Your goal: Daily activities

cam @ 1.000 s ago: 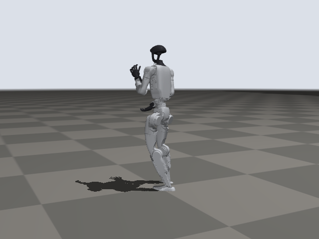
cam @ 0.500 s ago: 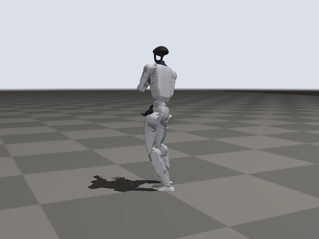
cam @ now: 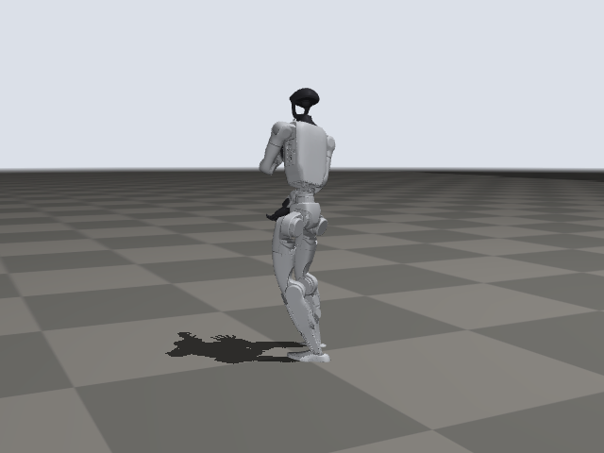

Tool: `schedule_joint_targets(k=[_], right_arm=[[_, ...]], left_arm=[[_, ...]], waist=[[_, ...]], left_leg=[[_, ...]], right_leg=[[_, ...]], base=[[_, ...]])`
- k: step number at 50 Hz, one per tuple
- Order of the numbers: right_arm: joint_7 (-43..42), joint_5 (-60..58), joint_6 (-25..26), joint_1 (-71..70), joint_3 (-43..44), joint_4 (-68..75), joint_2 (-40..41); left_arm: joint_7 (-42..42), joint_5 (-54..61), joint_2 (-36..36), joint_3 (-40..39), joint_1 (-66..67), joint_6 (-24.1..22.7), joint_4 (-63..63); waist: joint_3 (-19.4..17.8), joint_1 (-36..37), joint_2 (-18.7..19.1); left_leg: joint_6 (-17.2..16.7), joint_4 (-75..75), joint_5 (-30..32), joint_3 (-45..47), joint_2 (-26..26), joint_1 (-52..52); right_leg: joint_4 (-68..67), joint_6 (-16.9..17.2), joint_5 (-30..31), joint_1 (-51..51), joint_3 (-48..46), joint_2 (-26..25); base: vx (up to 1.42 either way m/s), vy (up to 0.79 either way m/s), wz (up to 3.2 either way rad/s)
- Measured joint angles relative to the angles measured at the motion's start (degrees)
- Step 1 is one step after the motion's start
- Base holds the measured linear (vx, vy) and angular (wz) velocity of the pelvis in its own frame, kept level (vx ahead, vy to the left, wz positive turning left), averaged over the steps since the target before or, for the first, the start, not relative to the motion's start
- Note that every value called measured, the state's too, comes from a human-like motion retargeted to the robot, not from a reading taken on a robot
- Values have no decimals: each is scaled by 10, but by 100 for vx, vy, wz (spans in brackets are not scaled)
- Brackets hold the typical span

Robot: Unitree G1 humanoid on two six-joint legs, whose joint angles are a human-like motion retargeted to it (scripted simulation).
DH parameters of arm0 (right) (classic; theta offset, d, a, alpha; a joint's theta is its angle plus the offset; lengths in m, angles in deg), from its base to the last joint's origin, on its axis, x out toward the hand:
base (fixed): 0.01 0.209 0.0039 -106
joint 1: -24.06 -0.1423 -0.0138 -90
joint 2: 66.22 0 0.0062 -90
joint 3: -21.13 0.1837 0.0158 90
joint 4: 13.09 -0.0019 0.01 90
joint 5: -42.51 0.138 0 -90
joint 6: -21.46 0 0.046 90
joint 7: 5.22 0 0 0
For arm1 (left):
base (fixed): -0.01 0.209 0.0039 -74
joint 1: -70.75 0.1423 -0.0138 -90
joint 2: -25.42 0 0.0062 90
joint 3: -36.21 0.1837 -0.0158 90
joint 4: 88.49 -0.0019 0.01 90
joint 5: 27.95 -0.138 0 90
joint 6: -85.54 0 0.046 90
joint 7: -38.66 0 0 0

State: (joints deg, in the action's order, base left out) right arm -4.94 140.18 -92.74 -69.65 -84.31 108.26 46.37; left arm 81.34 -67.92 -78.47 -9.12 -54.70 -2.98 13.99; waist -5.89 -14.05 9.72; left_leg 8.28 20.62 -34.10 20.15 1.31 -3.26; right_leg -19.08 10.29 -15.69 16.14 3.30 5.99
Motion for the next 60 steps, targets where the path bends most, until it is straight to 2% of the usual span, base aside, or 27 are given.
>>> schedule_joint_targets(k=[20,35,45,60], right_arm=[[-3,-13,4,2,-9,-3,-4],[-11,-38,0,18,-21,-22,-16],[-28,-96,-10,44,-11,-43,-62],[-42,-229,-37,85,33,-208,-142]], left_arm=[[-3,7,-2,5,-1,-8,8],[-3,34,-13,10,11,-40,16],[-4,75,65,6,92,-94,43],[-32,171,208,-113,272,-181,109]], waist=[[-5,0,-1],[-8,12,-10],[-2,40,-22],[17,77,-44]], left_leg=[[-1,1,-1,-1,-3,0],[-4,8,-8,-6,-9,-5],[-8,11,-17,-9,-15,-11],[-4,4,-27,-8,-24,-18]], right_leg=[[5,-2,0,-3,-3,-2],[6,-1,-2,-6,-16,-3],[16,2,-1,-10,-33,-4],[46,8,10,-16,-52,-11]], base=[[0,0,0],[0,0,0],[0,0,0],[0,0,0]])
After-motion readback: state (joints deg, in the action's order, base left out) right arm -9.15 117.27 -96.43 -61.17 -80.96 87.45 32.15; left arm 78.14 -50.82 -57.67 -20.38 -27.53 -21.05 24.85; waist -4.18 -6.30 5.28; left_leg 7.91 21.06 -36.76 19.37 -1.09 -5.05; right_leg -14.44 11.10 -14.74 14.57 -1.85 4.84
